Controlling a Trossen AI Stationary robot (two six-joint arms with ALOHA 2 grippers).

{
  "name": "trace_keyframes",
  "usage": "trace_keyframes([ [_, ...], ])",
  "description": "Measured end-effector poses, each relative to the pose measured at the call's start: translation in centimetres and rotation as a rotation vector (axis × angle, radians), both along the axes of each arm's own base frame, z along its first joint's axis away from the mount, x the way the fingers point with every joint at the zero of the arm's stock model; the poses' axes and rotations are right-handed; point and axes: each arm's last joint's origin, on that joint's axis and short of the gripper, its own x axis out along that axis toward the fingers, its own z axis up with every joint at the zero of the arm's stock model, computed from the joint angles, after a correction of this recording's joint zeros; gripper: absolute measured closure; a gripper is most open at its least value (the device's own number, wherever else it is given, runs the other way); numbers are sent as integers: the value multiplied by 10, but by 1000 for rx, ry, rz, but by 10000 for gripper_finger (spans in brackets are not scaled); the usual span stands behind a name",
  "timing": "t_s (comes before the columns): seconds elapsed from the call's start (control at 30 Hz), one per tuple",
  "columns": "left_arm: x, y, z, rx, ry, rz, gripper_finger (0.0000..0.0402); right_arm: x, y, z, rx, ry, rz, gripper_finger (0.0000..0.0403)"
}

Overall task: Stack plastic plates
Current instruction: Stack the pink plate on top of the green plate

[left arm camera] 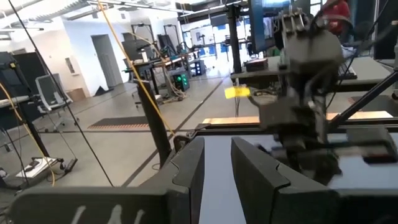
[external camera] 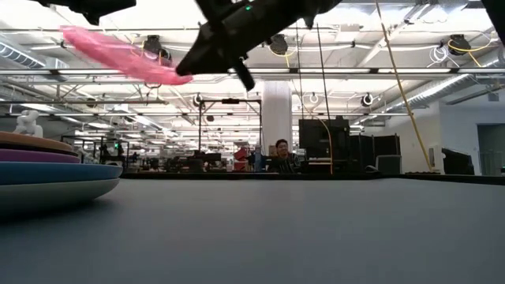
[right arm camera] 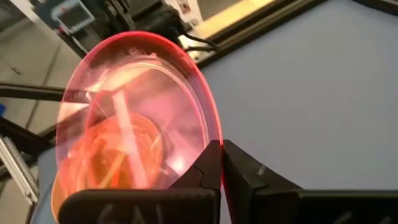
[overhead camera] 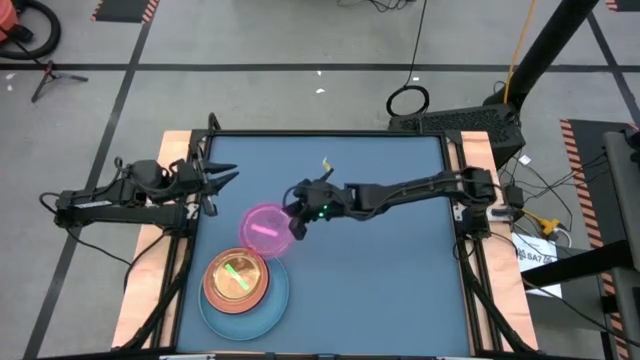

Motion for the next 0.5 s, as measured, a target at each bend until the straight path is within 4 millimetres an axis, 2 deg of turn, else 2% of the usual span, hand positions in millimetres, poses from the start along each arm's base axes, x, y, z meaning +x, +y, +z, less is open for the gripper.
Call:
trace_keyframes([
  [0.17,0,0,1,1,-8,0,314,18,11,-21,34,-84,64,403],
  [0.5,0,0,1,4,-7,1,314,64,33,-41,69,-111,200,399],
])
